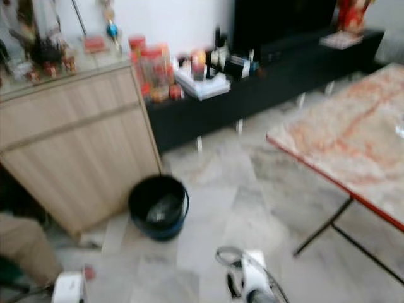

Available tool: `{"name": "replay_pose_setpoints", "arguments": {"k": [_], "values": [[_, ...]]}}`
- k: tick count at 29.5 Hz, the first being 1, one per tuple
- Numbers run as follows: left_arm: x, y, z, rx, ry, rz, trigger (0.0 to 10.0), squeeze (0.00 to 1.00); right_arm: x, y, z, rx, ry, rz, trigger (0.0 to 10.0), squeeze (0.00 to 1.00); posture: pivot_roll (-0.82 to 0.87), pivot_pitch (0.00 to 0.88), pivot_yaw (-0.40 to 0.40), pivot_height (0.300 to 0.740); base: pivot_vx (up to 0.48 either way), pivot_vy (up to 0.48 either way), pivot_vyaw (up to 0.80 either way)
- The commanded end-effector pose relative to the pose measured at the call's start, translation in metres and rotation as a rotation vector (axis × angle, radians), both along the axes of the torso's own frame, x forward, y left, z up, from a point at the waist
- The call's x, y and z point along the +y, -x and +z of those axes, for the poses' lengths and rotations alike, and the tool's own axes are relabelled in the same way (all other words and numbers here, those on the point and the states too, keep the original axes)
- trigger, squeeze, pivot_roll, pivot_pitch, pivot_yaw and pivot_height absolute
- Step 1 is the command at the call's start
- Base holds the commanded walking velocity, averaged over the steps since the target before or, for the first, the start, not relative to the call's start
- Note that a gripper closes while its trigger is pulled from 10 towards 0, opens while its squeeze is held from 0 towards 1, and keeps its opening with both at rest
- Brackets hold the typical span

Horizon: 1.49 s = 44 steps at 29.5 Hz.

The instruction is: Picking trash to rubbish bin

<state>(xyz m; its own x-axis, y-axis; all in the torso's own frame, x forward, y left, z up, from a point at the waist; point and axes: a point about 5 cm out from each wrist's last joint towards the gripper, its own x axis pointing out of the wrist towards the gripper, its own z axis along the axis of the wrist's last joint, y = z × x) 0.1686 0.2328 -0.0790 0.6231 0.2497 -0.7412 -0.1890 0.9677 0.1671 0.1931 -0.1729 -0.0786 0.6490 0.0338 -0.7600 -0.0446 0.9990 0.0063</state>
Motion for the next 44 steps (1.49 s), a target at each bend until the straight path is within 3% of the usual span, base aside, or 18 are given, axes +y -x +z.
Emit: {"name": "replay_pose_setpoints", "arguments": {"k": [1,19,24,30,35,40,44], "values": [[0.011,0.003,0.002,0.006,-0.035,0.0,10.0,0.0,0.013,-0.005,0.002,-0.013,-0.022,0.027,10.0,0.0,0.07,0.0,0.053,0.74,0.472,0.0,0.0],[0.017,-0.007,0.009,-0.048,-0.059,0.0,10.0,0.0,0.02,-0.012,0.005,-0.036,-0.046,0.036,10.0,0.0,0.1,0.0,0.051,0.74,0.473,0.0,0.0],[0.015,-0.025,0.019,-0.119,-0.072,-0.04,10.0,0.0,0.026,-0.018,0.009,-0.058,-0.065,0.069,10.0,0.0,0.1,0.0,0.05,0.74,0.474,0.0,0.0],[0.001,-0.064,0.041,-0.251,-0.089,-0.146,10.0,0.0,0.043,-0.034,0.02,-0.111,-0.12,0.184,10.0,0.0,0.09,0.012,0.055,0.74,0.472,0.0,0.0],[-0.022,-0.101,0.066,-0.38,-0.06,-0.248,10.0,0.0,0.063,-0.051,0.034,-0.158,-0.204,0.344,10.0,0.0,0.08,0.016,0.055,0.74,0.372,0.0,0.0],[-0.042,-0.117,0.078,-0.44,-0.009,-0.329,10.0,0.0,0.074,-0.063,0.047,-0.201,-0.275,0.43,10.0,0.0,0.08,0.019,0.05,0.74,0.0,0.0,0.0],[-0.046,-0.119,0.079,-0.446,-0.005,-0.351,10.0,0.0,0.075,-0.065,0.049,-0.21,-0.296,0.454,10.0,0.0,0.08,0.019,0.048,0.74,0.0,0.0,0.0]]}}
